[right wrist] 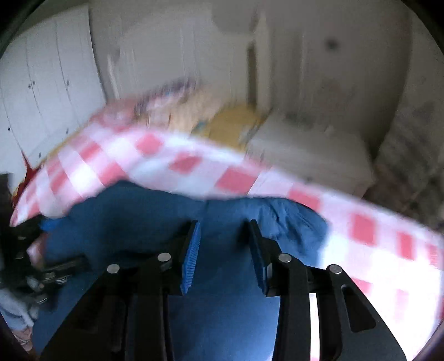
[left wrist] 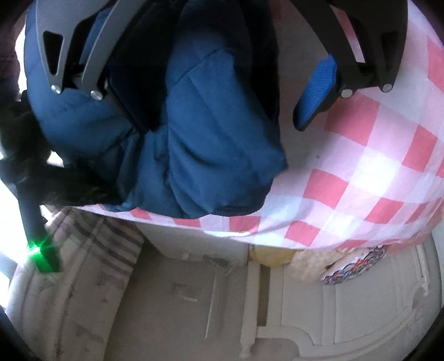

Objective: Fold large clothes

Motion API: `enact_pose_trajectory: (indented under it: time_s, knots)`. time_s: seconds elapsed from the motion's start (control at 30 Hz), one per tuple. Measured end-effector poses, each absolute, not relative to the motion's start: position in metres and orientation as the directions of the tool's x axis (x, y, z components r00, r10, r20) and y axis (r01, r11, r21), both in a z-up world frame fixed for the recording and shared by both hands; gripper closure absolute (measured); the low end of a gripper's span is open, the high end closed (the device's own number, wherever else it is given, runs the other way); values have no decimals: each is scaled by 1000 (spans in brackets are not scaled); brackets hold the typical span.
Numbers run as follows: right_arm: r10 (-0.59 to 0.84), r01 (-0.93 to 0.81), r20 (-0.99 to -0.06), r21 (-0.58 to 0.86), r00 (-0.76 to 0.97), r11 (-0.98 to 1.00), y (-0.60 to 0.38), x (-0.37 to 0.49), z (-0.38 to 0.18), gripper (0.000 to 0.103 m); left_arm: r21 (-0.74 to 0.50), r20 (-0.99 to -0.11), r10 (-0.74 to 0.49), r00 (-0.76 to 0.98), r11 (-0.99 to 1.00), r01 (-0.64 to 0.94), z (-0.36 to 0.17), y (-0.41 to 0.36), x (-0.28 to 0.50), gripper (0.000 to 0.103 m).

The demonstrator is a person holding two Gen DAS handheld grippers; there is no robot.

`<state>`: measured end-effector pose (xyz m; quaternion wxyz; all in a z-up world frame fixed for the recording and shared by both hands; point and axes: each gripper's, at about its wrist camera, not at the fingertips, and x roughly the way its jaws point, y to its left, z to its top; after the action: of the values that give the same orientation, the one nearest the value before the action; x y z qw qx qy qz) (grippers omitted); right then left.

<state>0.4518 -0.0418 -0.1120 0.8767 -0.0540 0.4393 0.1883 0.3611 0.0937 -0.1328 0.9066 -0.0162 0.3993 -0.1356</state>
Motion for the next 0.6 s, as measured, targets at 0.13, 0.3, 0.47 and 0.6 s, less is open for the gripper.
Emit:
enact_pose_trajectory:
  time_s: [0.13,0.3,0.47,0.6]
  knots:
    - [218,-415,-819,-27,531,909,-26,460,-115,67,-86,-735,-225,639,966,242,-99,93,363,3]
    - [232,-408,-804,-14,547,913,-27,452,-119,66,-55,-673,-219,706,967,248,-64,76,383,2]
    - [259,-395,-792,25,553,918,-35,452,-118,66,45,-784,-100,613,975,217,-133,52,429,2]
    - [266,-387,-782,34,564,921,-36,451,-118,66,-87,-793,-183,580,978,190,-142,71,433,2]
